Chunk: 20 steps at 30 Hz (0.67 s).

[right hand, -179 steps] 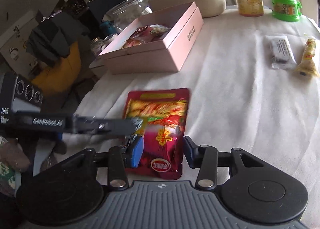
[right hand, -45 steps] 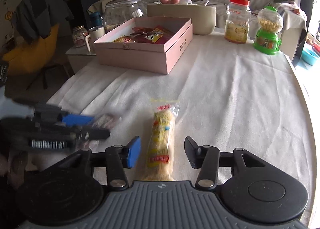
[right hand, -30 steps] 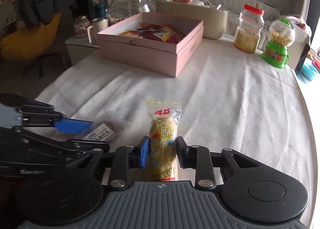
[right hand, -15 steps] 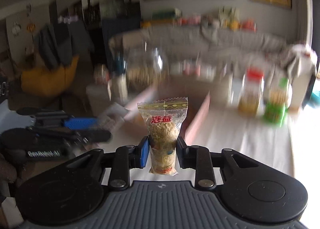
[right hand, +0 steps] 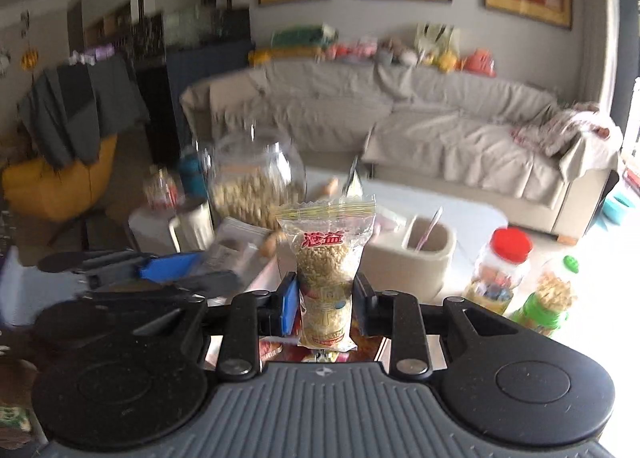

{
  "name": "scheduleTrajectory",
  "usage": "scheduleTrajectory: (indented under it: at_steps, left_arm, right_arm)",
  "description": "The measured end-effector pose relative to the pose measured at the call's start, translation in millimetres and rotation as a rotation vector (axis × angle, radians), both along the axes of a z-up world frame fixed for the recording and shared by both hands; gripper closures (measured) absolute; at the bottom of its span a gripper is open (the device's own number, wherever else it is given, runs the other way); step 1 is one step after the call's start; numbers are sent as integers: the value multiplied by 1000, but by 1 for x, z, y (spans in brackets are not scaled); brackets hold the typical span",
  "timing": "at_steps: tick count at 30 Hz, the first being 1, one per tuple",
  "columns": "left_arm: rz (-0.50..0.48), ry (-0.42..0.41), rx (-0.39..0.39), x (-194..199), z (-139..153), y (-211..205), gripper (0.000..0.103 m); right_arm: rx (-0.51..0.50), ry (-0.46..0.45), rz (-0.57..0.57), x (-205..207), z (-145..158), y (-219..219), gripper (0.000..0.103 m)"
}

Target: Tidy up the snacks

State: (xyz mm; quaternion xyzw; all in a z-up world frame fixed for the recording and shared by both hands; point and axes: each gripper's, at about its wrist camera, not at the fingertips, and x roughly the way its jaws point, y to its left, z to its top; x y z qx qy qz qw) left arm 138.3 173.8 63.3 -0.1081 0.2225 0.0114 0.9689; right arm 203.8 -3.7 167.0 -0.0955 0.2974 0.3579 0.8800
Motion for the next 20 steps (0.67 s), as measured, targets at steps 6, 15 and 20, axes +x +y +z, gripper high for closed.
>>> scheduleTrajectory:
  at_steps: [6,15,20]
  left_arm:
    - [24,125,-185,38,-71,46,62]
    - [59,70,-193,21,-65,67,62]
    - [131,-21,-96,-29,-41,40,63]
  right_arm:
    - [-139,207,3,47,-62,52,74]
    - [-47,249,-43,73,-97,58,61]
    - [34,100,-58,34,-82,23,49]
